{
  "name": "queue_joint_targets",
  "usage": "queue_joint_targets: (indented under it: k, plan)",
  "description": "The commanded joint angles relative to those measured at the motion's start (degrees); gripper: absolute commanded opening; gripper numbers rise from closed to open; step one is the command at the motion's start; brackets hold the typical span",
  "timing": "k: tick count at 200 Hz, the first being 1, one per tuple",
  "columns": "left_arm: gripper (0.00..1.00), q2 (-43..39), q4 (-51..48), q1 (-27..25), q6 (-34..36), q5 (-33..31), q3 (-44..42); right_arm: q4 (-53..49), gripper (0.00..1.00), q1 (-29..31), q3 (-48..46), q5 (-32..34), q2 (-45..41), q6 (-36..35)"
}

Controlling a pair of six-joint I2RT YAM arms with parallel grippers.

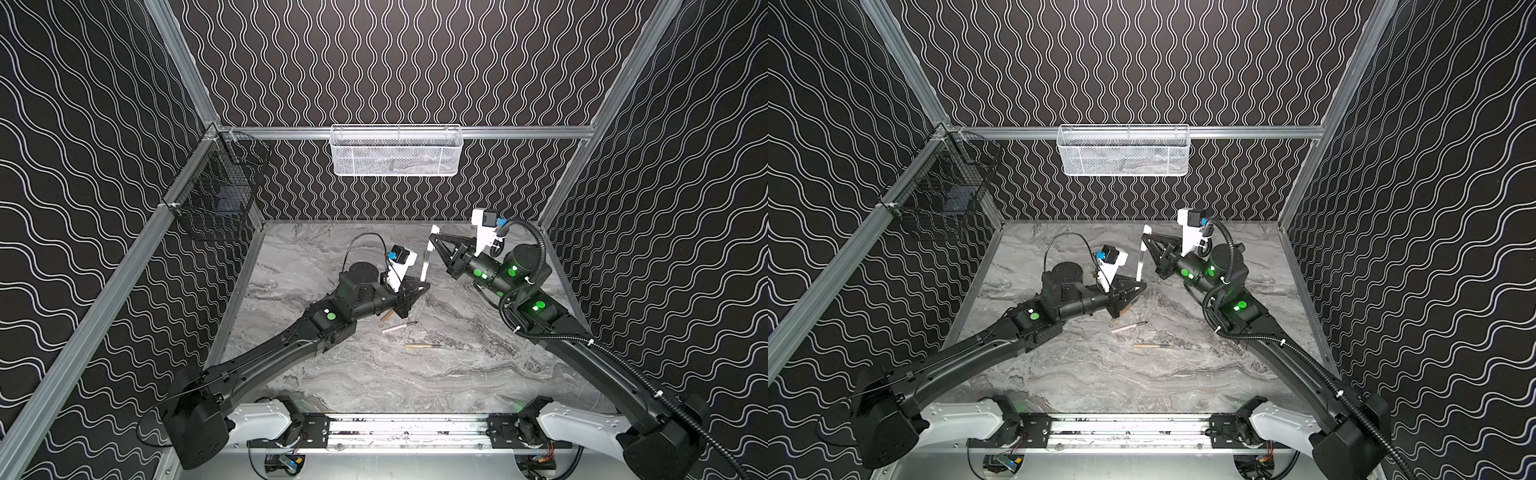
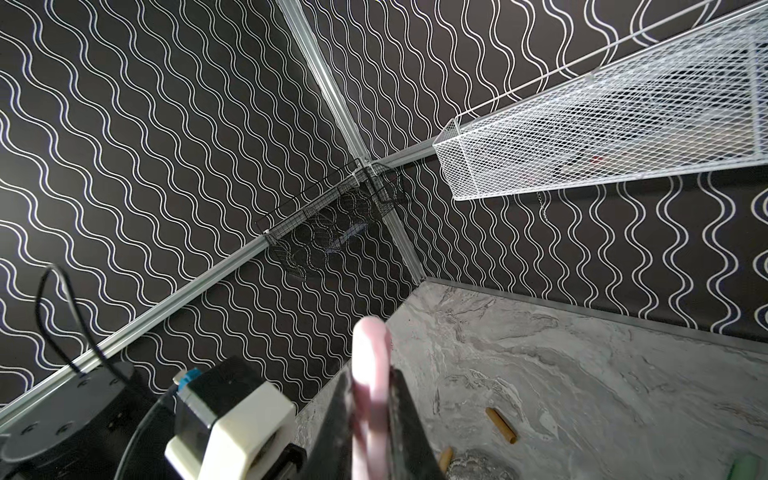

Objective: Insert the pens into the pen caps
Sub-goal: 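Press the pink cap onto the pen tip with the right gripper while left holds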

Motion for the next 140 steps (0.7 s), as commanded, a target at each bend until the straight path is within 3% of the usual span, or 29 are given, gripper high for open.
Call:
queue_joint_targets:
  k: [1,140]
  plan:
    - [0.0,-0.14,7.11,0.26,-1.1,0.14,-0.01,1.37,0.07,0.09,-1.53,-2.26,0.02,1.9]
    - [0.0,0.01,8.29,0.71,-1.7,1.44,-0.38,3.84,0.07,0.17,-3.53,-4.94,-0.19,1.61]
